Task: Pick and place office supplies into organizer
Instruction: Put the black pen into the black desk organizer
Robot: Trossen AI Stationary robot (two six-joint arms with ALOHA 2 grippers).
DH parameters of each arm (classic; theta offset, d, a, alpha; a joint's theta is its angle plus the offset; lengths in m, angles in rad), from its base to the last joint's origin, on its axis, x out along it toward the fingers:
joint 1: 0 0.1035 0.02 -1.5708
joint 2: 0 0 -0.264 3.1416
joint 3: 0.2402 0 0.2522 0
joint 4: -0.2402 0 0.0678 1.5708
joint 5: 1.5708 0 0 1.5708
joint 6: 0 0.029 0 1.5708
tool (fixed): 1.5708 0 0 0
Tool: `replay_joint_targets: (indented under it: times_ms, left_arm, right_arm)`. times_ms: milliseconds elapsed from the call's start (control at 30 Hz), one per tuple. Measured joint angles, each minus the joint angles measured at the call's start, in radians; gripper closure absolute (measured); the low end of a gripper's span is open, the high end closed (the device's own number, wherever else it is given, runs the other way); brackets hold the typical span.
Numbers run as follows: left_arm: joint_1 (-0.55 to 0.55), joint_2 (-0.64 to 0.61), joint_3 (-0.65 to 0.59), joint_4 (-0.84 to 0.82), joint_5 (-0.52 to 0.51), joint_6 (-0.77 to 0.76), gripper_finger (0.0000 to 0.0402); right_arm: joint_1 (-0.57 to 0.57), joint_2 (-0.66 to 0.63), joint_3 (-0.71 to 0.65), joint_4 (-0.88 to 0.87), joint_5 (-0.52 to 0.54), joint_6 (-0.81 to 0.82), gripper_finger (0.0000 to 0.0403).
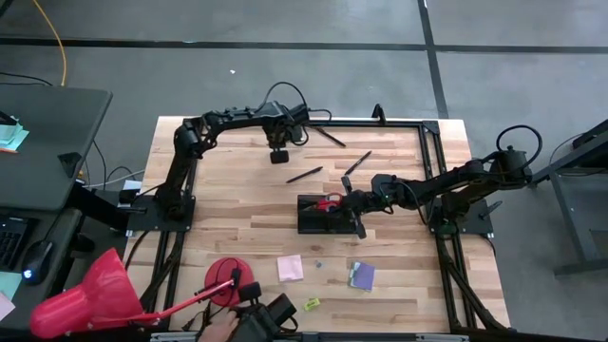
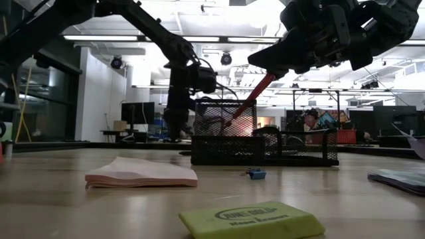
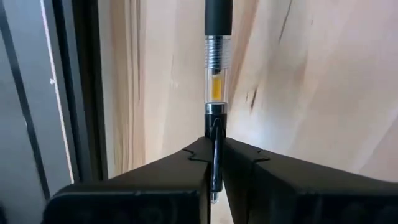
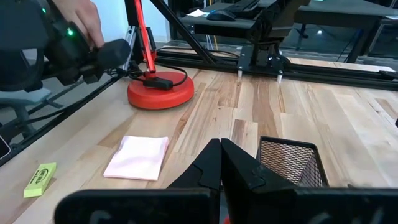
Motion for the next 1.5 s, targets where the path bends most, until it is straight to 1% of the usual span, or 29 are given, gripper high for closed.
replay_joint_targets:
  times_ms: [200, 367, 600, 800, 933, 1067, 1133, 1233, 1367, 1400, 1433, 1500]
  left_arm:
    - [-0.010, -0.028, 0.002, -0.056, -0.002, -0.022, 0.0396]
    - [-0.037, -0.046, 0.002, -0.111, -0.059, -0.040, 0.0397]
    - [-0.080, -0.078, 0.002, -0.158, -0.073, -0.052, 0.0398]
    - [-0.125, -0.136, 0.003, -0.179, -0.087, -0.069, 0.0398]
    - [-0.154, -0.187, 0.003, -0.180, -0.092, -0.082, 0.0399]
    - [-0.170, -0.229, 0.003, -0.167, -0.100, -0.078, 0.0397]
    - [-0.172, -0.244, 0.004, -0.173, -0.100, -0.085, 0.0397]
    - [-0.173, -0.258, 0.004, -0.195, -0.100, -0.097, 0.0398]
    - [-0.176, -0.273, 0.004, -0.201, -0.100, -0.097, 0.0397]
    - [-0.178, -0.274, 0.004, -0.200, -0.089, -0.097, 0.0397]
    - [-0.183, -0.274, 0.004, -0.202, -0.078, -0.097, 0.0398]
    - [-0.191, -0.274, 0.004, -0.212, -0.074, -0.098, 0.0398]
  right_arm:
    - [0.000, 0.000, 0.000, -0.002, 0.000, 0.000, 0.0402]
    - [0.000, 0.000, 0.000, -0.015, 0.004, -0.027, 0.0402]
    - [-0.018, 0.000, 0.000, -0.014, 0.084, -0.020, 0.0402]
    - [-0.053, -0.002, 0.002, -0.039, 0.185, 0.000, 0.0402]
    - [-0.081, -0.003, 0.003, -0.043, 0.186, 0.037, 0.0402]
    - [-0.094, -0.033, 0.001, -0.047, 0.178, 0.056, 0.0402]
    - [-0.095, -0.062, 0.001, -0.065, 0.134, 0.112, 0.0402]
    - [-0.085, -0.086, 0.001, -0.097, 0.001, 0.132, 0.0402]
    - [-0.065, -0.118, 0.000, -0.039, -0.177, 0.134, 0.0402]
    - [-0.059, -0.131, 0.000, -0.024, -0.207, 0.133, 0.0402]
    - [-0.052, -0.146, 0.002, -0.019, -0.209, 0.131, 0.0402]
    - [-0.043, -0.185, 0.001, -0.065, -0.198, 0.099, 0.0401]
